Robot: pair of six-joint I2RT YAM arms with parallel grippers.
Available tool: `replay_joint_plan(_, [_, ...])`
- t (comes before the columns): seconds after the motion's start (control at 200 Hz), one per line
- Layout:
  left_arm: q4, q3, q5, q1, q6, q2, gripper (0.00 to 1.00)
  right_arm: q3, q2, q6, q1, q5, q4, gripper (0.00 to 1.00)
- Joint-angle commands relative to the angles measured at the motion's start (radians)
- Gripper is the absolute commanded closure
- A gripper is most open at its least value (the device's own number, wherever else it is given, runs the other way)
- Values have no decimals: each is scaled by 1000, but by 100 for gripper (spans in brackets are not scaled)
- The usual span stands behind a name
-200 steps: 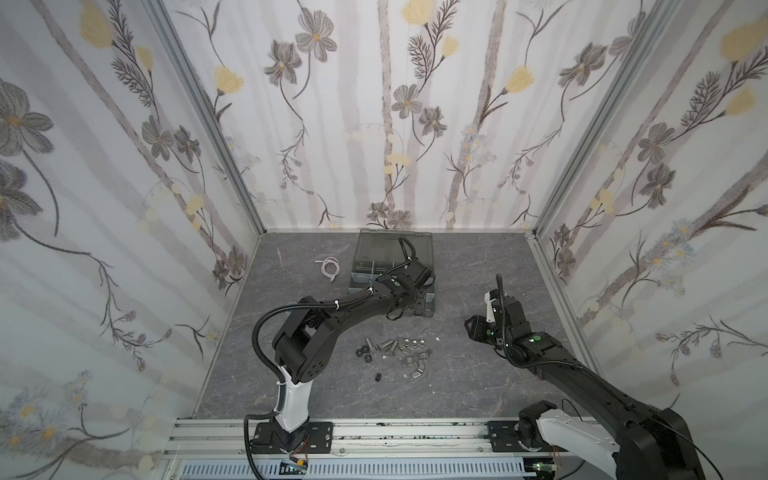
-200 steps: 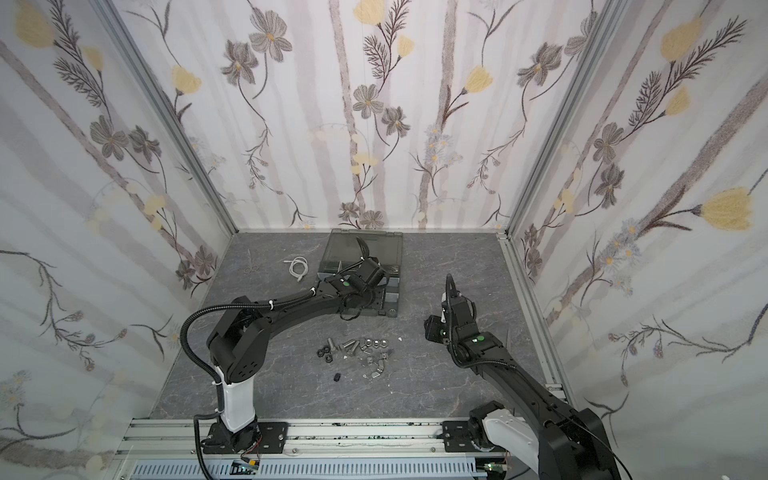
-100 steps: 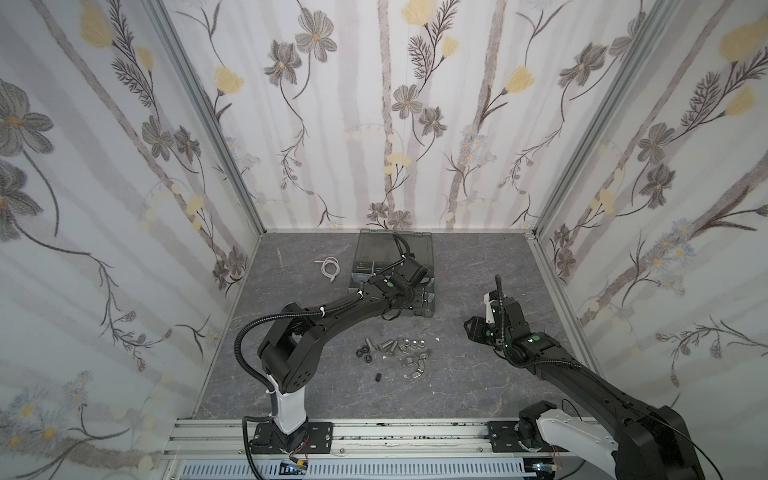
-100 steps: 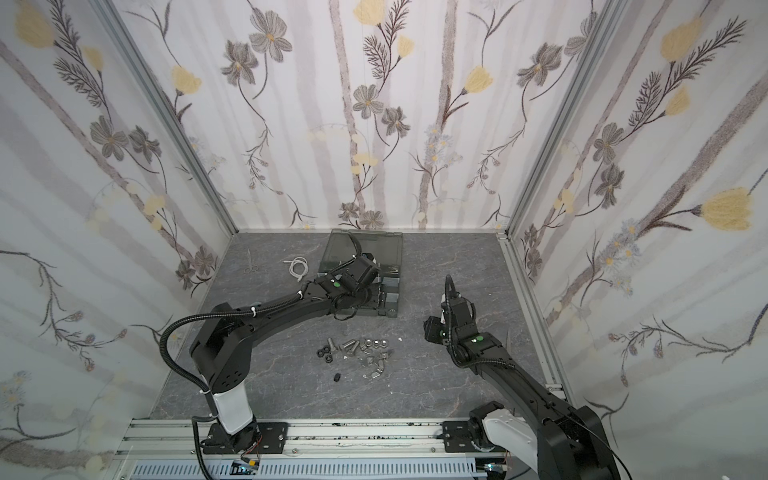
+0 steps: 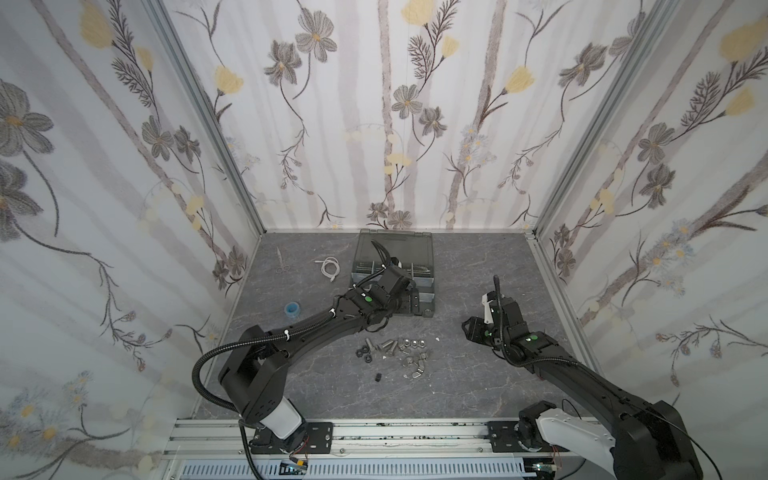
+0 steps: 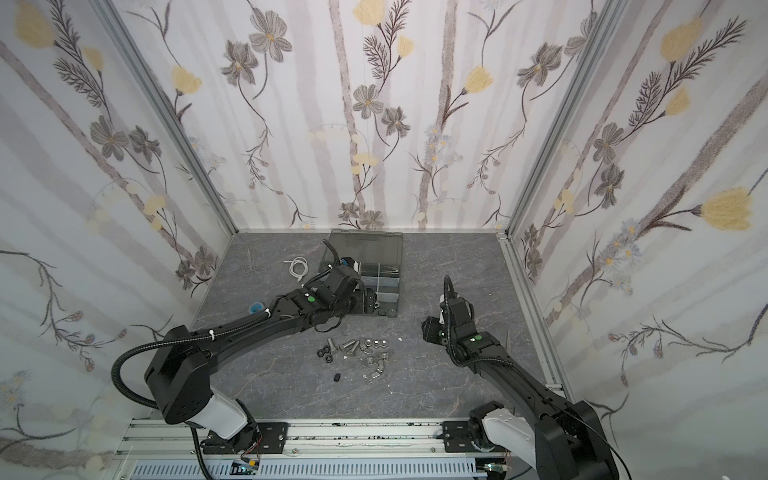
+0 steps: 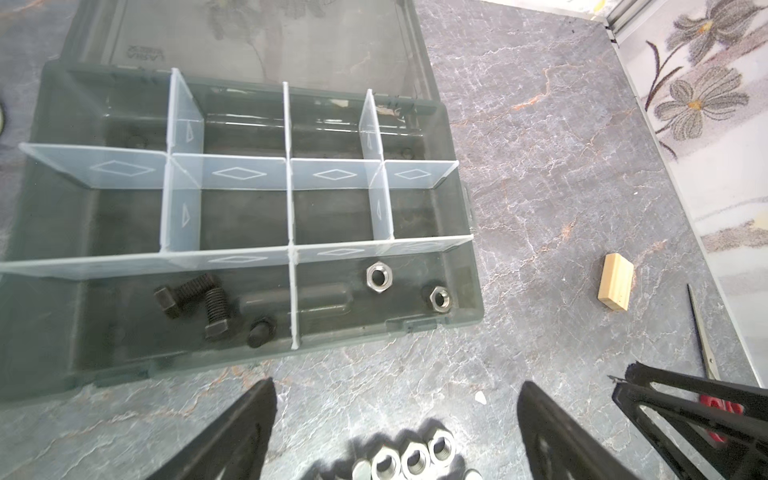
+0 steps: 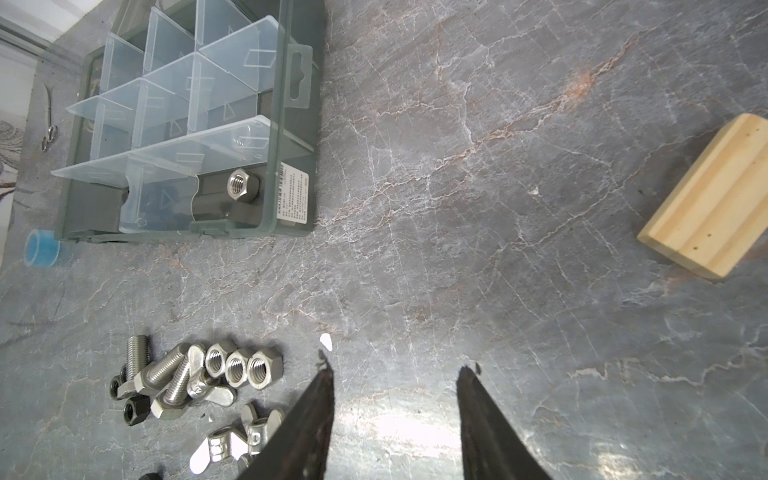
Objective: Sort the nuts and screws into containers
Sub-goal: 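Withdraw the left gripper to the pile while the right gripper moves over the nuts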
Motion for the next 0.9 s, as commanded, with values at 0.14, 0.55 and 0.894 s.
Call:
replay_joint_plan(0.14, [63, -149, -81, 9, -102, -167, 3, 64, 60, -10, 88, 49, 20, 51])
replay_joint_plan(0.55, [96, -346, -122, 34, -200, -399, 0, 204, 291, -48, 332, 135, -33, 51])
replay_joint_plan(0.894, [106, -368, -116, 45, -214, -415, 0, 300, 470, -75, 419, 163, -68, 52])
